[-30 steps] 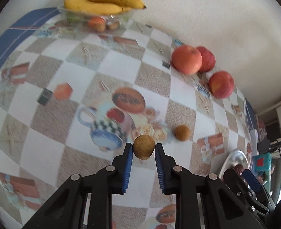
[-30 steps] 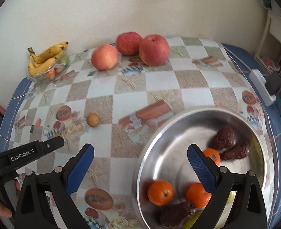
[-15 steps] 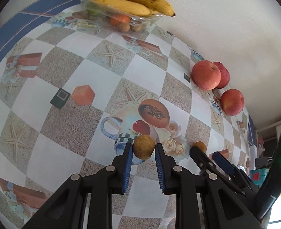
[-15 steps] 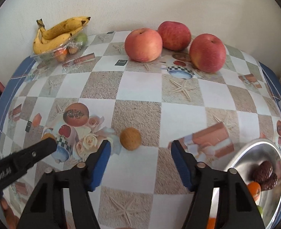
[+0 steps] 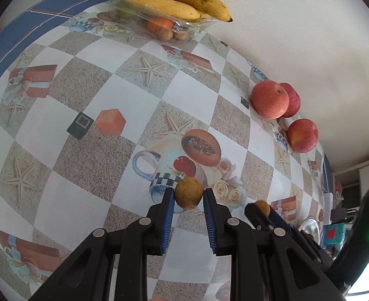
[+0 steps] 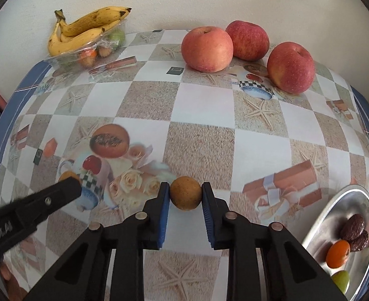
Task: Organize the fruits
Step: 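Carry both brown fruits into the steel bowl and open both tools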
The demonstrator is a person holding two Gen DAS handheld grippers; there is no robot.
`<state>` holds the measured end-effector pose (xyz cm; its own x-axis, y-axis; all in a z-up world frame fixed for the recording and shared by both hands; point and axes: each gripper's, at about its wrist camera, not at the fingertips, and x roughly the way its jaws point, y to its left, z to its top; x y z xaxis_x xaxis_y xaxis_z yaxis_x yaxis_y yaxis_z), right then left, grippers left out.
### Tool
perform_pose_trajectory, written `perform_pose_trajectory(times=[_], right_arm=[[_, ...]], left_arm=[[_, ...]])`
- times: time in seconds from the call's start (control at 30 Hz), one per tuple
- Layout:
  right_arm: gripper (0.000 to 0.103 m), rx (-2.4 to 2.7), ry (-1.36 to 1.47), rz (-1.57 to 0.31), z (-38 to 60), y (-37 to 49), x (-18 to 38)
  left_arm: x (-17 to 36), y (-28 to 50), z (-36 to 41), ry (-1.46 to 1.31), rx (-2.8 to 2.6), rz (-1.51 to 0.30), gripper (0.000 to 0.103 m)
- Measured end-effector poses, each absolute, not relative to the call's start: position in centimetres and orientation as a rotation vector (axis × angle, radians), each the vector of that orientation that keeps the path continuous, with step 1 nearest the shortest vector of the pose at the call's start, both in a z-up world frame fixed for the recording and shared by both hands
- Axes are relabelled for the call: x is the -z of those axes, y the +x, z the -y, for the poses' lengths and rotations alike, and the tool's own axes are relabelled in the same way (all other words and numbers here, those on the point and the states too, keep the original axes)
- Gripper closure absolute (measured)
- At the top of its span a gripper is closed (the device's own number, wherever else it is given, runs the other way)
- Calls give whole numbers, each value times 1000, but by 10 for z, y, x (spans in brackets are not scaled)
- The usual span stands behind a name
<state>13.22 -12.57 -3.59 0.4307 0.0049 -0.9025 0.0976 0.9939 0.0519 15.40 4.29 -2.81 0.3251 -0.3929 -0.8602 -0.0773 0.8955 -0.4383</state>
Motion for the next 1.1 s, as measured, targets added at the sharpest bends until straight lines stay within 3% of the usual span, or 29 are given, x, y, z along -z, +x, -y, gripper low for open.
perform_pose_trajectory(times=[0.57, 1.1], right_arm=[[77, 98, 252, -1023, 159, 20, -17], [76, 385, 474, -936, 282, -61, -23]], left_arm=[[-24, 112, -11, -354, 325, -1155, 78], [-29, 40, 124, -48, 622, -1144, 78]])
